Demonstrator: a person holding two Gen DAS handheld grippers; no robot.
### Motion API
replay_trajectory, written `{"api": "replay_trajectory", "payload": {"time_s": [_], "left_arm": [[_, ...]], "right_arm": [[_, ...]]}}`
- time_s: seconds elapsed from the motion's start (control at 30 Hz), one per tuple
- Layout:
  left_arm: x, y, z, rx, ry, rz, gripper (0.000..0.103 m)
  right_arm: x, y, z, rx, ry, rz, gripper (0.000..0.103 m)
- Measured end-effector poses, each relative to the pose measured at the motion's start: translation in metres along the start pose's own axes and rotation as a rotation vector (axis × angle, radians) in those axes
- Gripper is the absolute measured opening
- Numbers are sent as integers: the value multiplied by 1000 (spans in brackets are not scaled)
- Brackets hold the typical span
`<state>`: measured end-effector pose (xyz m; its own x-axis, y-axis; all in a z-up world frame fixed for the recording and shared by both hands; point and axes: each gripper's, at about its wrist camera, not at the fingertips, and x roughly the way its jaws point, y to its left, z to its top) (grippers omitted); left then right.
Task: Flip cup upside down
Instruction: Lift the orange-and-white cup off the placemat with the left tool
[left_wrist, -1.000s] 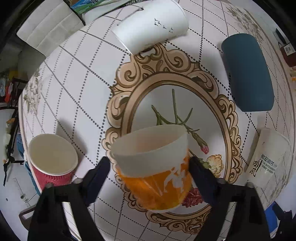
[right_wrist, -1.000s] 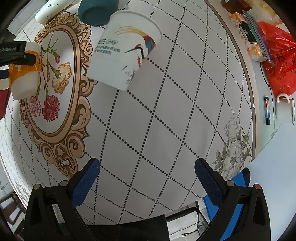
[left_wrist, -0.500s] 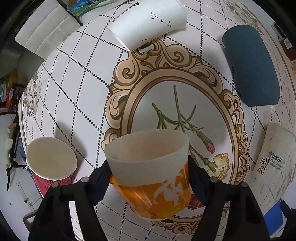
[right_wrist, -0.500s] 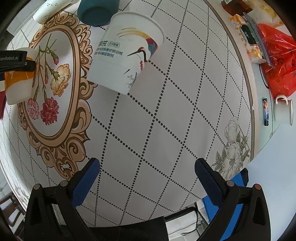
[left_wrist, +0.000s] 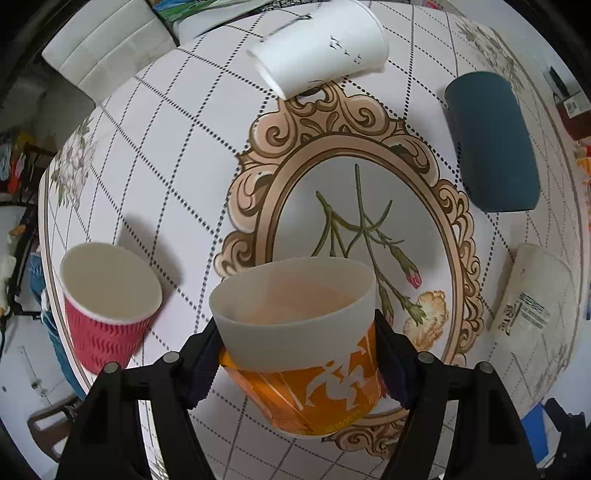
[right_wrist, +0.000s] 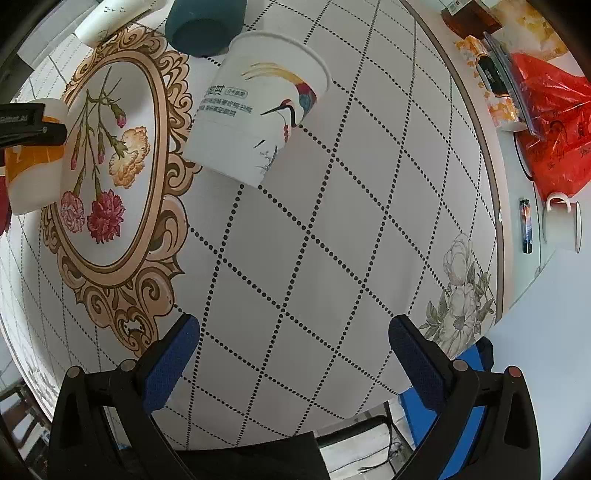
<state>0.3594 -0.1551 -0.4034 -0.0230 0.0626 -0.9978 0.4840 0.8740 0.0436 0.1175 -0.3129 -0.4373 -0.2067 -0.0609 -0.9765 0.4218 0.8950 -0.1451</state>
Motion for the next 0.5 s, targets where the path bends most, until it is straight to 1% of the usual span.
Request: {"api": "replay_trajectory", "payload": {"time_s": [0.23,0.33,0.4,0.5], "left_arm": [[-17,14,-31,-55,10,-16,72],[-23,20,-55,-103,30,-44,72],[-33,15,-67,-127,43,-60,72],[-35,11,-96,-170,62,-92,72]], "right_arm": [[-12,1,-5,-28,-22,29,103],[-16,2,-9,-50,-26,43,103],[-19,0,-12,-69,-30,51,103],[-21,-3,-17,-101,-38,56,103]]}}
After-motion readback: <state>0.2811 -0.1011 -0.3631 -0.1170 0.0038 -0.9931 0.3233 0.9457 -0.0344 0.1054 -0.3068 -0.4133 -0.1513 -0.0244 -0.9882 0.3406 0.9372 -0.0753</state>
